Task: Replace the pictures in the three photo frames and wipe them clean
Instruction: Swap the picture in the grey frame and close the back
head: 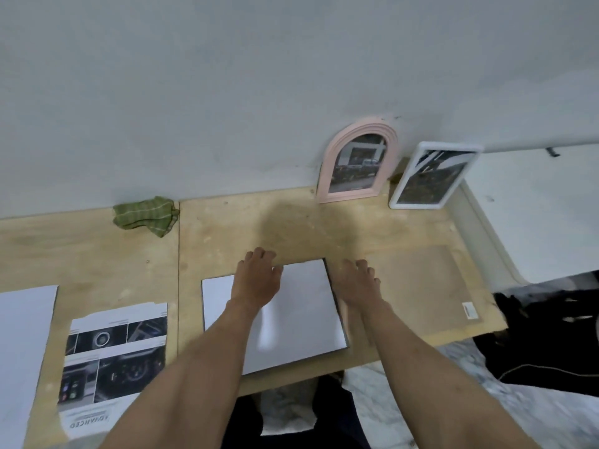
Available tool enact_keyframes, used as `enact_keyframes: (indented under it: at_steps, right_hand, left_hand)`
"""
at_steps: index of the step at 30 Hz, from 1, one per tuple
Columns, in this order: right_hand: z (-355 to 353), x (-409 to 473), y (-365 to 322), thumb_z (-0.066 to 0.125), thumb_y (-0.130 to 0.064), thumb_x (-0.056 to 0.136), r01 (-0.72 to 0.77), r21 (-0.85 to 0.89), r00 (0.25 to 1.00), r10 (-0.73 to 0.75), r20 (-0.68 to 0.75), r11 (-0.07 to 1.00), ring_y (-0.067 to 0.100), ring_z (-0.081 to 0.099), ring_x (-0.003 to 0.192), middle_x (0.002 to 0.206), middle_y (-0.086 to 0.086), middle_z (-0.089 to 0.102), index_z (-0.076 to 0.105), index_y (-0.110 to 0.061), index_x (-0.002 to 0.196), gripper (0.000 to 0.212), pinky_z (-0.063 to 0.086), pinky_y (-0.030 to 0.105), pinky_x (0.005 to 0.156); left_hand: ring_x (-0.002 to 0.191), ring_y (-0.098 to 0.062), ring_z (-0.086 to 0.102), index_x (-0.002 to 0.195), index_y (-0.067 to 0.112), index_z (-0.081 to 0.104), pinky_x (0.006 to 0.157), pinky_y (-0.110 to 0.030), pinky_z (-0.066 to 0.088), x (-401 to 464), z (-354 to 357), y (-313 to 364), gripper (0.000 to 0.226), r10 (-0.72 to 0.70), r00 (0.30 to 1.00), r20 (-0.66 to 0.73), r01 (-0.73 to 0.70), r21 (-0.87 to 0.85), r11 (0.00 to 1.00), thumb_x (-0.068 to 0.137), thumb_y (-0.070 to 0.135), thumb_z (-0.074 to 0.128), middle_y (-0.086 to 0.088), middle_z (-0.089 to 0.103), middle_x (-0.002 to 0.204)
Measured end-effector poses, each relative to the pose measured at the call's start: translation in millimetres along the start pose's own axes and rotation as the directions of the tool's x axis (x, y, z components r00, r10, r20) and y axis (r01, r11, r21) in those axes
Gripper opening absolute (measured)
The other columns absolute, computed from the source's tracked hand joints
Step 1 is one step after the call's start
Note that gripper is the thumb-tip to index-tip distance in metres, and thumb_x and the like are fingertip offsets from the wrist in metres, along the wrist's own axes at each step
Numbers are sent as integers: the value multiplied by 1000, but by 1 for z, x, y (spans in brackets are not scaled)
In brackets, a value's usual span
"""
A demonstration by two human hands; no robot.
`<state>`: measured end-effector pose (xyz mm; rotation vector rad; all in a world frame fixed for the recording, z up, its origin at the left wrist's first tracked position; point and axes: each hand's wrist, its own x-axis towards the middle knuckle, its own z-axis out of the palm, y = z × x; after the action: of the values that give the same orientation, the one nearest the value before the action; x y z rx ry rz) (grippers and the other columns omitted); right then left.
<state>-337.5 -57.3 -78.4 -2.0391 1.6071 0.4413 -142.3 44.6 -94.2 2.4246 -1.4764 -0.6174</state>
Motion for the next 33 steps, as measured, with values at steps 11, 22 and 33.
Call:
enact_keyframes:
  at_steps: [11, 22, 33]
  right_hand:
    - [-75, 28, 215, 55, -31, 90, -274, 168, 962, 269, 49, 947, 40, 37, 129, 140, 18, 38, 38, -13, 140, 56, 35, 44, 105]
    - [-64, 47, 306, 51, -27, 85, -429, 435, 898, 427, 108, 792, 35, 59, 106, 118, 18, 62, 59, -8, 118, 39, 51, 36, 86]
    - [-72, 32, 271, 52, -5, 88, -447, 808, 861, 430, 272, 384, 24, 48, 52, 64, 12, 53, 53, -10, 68, 21, 40, 32, 55]
  left_hand:
    - [79, -25, 62, 80, 17, 59, 65, -28, 44, 16, 70, 186, 17, -209, 855, 475, 387, -316, 866, 88, 28, 47, -4, 67, 84]
    - [91, -31, 52, 91, 7, 58, 80, -31, 40, 16, 97, 222, 19, -438, 757, 485, 611, -286, 738, 90, 24, 48, -10, 51, 97]
    - [65, -21, 56, 85, 8, 71, 59, -28, 50, 5, 52, 154, 20, -445, 767, 462, 611, -738, 287, 89, -7, 57, -7, 66, 76]
